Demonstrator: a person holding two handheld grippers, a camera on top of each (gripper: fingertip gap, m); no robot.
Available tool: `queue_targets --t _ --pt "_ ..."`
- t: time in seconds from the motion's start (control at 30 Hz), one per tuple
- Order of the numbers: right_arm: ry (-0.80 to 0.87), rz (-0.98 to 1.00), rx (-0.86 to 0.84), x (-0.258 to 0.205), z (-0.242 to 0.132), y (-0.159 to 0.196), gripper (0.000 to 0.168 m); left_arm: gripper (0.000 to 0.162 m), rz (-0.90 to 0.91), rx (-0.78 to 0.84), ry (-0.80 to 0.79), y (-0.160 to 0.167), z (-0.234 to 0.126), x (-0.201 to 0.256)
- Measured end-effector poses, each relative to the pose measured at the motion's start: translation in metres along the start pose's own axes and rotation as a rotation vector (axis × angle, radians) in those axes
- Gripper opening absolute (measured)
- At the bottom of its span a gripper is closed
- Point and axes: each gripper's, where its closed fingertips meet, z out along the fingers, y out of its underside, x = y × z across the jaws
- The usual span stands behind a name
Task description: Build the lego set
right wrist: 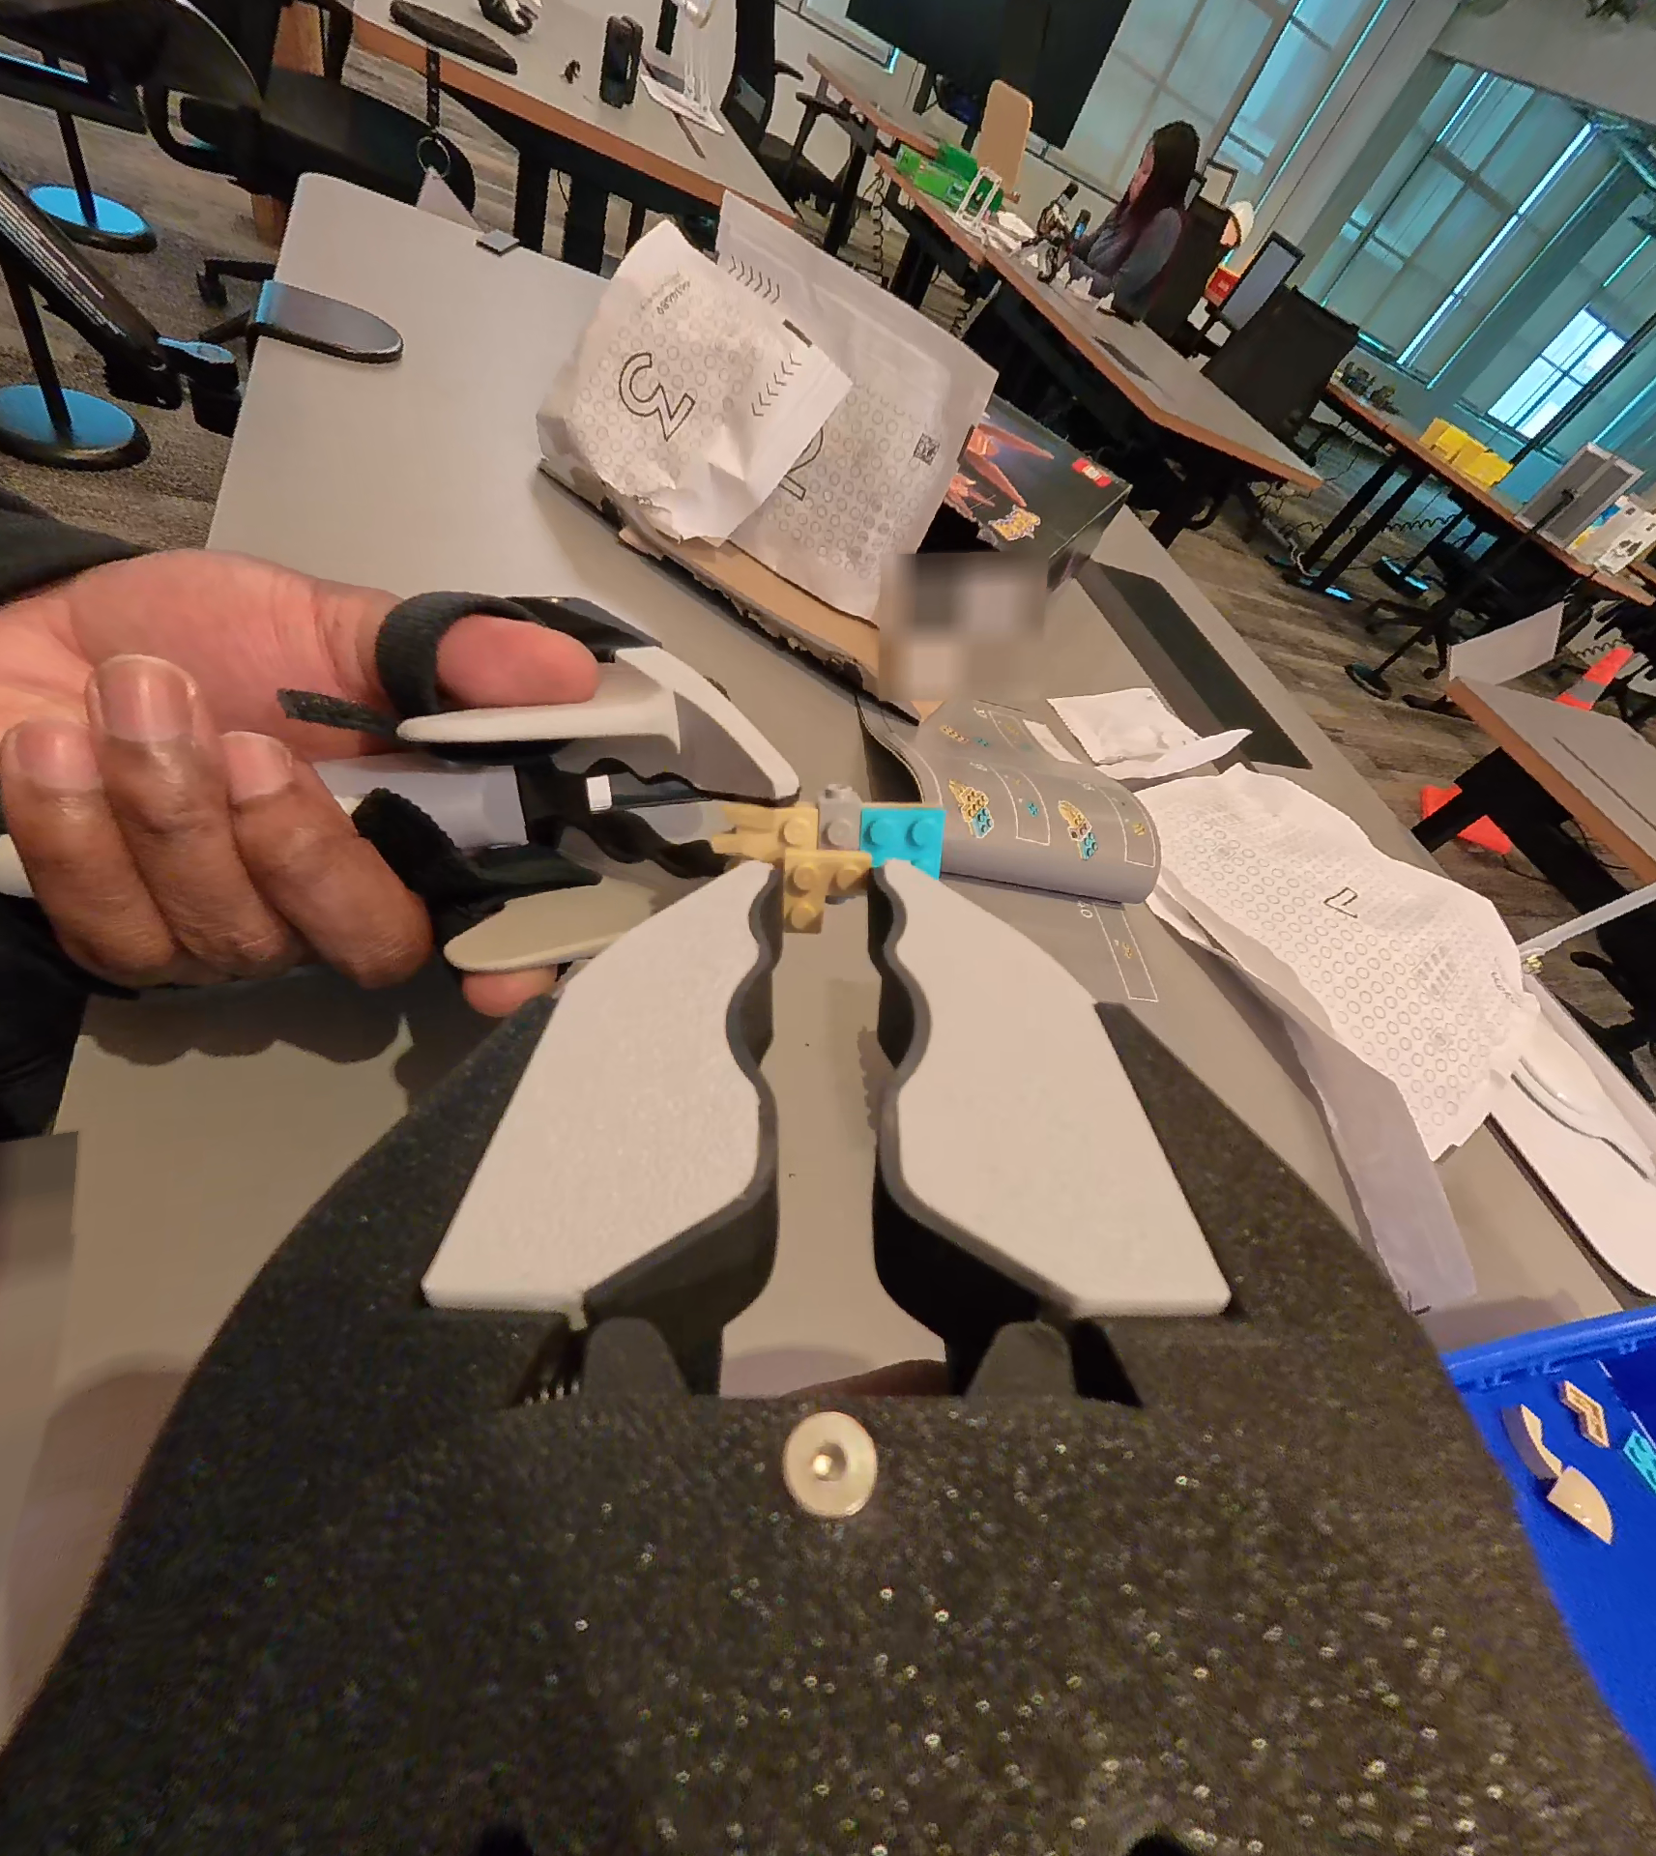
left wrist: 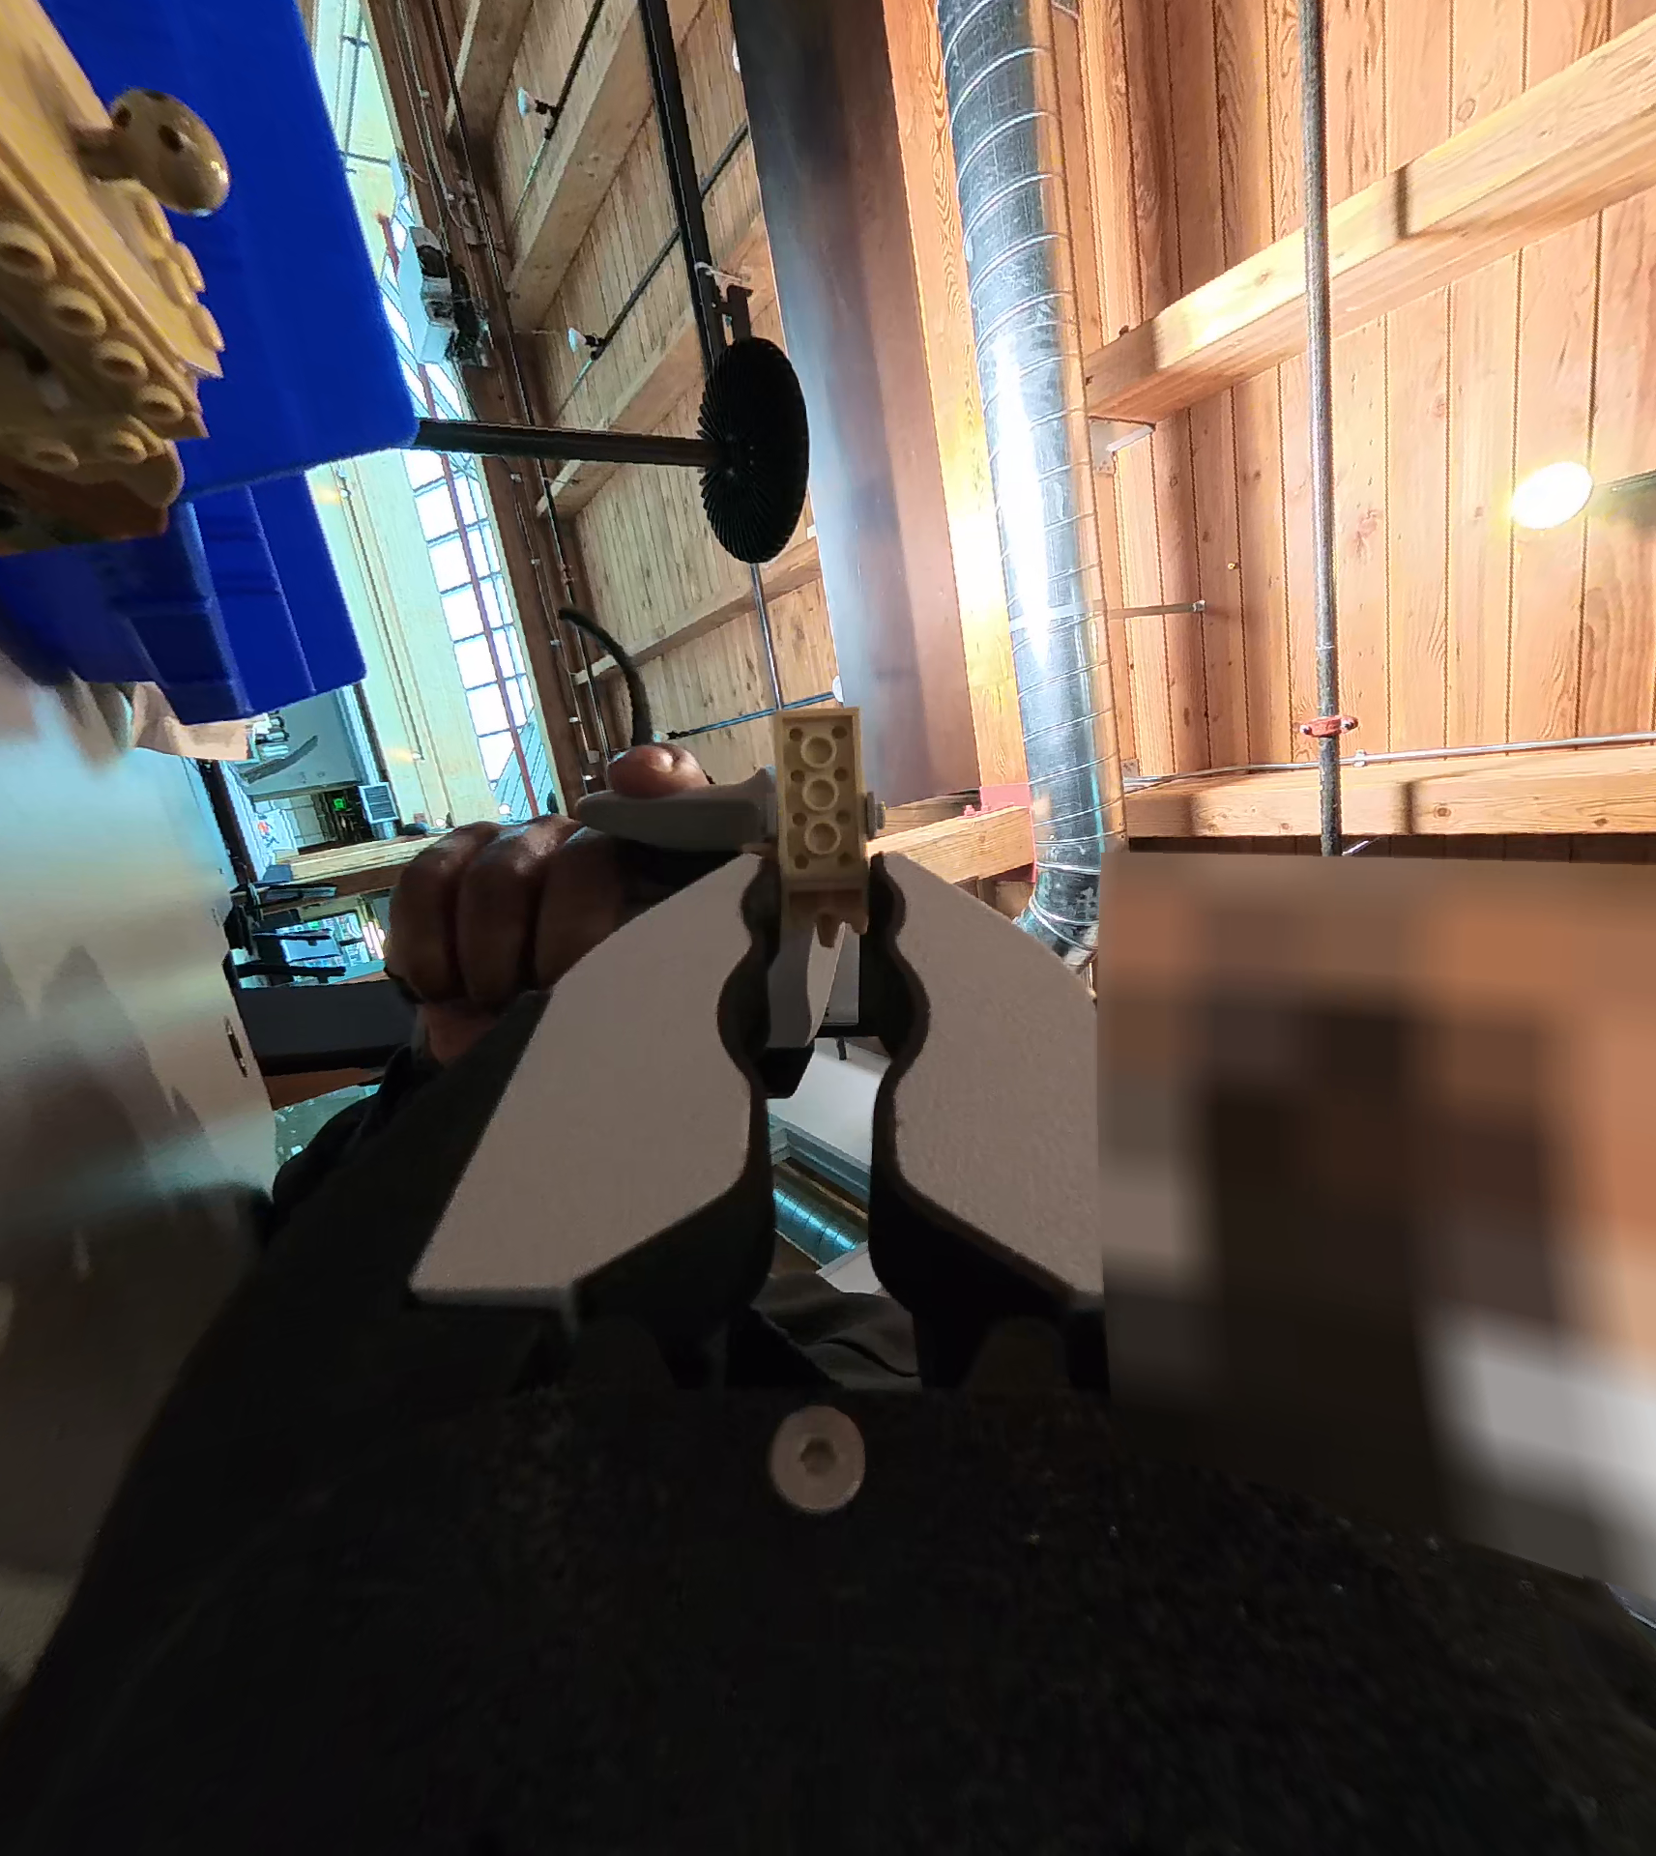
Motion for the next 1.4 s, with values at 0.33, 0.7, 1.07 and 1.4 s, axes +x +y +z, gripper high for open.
queue_targets --t 0.33,0.7,1.07,1.4 --pt "-0.004 0.009 0.003 0.0 0.0 -0.001 0.015 0.016 0.0 0.002 0.009 0.001 0.001 0.001" --pt "0.014 -0.001 0.017 0.0 -0.005 -0.01 0.016 0.016 -0.025 0.007 0.077 0.006 0.006 0.008" --pt "-0.049 -0.242 -0.11 0.007 -0.02 -0.038 0.016 0.016 -0.118 0.078 0.311 0.014 0.026 0.033" --pt "-0.2 -0.236 -0.237 0.031 -0.016 -0.047 0.016 0.016 -0.155 0.258 0.422 -0.005 0.041 0.043"
